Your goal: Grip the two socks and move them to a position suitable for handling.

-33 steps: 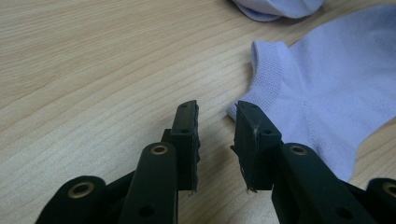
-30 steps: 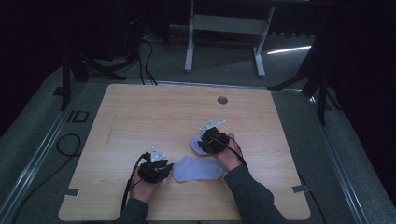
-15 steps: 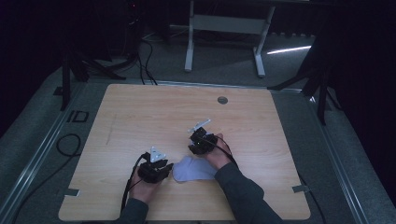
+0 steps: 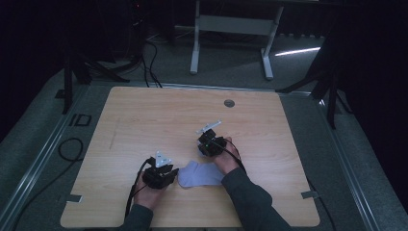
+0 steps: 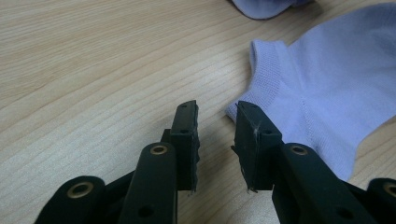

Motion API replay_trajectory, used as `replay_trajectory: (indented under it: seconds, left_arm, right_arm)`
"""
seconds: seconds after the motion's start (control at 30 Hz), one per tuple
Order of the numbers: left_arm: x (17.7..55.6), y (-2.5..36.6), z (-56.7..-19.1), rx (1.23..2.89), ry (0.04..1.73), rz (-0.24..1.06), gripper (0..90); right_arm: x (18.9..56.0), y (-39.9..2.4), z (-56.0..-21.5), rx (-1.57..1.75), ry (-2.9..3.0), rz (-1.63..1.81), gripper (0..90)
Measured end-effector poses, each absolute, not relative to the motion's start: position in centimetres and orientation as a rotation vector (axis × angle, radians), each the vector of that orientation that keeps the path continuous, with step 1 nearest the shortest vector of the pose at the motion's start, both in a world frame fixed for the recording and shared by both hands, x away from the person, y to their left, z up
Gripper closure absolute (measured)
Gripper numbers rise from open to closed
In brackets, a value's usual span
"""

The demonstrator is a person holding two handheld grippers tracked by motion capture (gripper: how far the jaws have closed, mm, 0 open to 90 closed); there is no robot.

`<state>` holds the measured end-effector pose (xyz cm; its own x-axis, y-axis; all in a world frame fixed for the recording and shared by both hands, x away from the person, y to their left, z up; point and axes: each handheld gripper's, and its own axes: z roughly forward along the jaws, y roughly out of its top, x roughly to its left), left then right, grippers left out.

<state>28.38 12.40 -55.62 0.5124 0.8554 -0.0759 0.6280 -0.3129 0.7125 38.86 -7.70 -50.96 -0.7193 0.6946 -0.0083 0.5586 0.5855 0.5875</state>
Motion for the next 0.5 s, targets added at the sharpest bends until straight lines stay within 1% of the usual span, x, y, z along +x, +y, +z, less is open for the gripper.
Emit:
replay_trajectory:
  seconds: [0.3, 0.5]
  left_arm:
    - [28.4, 12.5, -55.6, 2.051, 1.21, 0.416, 70.2]
    - [28.4, 12.5, -55.6, 2.047, 1.215, 0.418, 70.2]
  right_arm:
    - [38.9, -10.3, -48.4, 1.106, 2.498, 0.972, 88.4]
    - [39.4, -13.1, -47.9, 1.191, 2.442, 1.025, 88.3]
